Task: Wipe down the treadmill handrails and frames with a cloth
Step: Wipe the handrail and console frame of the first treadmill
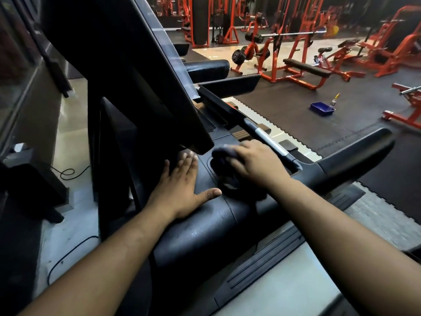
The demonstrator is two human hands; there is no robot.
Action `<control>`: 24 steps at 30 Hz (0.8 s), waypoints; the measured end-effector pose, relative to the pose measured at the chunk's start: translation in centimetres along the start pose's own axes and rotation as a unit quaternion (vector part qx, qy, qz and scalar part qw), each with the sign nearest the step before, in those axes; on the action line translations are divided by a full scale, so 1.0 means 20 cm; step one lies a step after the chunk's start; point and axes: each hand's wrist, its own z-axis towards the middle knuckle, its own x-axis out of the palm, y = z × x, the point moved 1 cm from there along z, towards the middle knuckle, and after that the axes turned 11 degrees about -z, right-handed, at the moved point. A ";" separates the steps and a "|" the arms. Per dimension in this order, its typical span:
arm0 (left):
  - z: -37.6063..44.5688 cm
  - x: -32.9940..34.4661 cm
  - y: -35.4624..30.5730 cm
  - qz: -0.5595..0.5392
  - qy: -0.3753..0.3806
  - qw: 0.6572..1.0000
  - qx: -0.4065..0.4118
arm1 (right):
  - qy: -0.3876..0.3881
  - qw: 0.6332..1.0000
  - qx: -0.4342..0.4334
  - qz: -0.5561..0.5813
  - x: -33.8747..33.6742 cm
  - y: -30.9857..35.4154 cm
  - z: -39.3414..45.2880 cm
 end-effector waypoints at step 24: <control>0.01 0.01 -0.01 0.027 0.021 0.999 0.015 | 0.110 0.990 -0.053 0.077 0.14 0.02 -0.18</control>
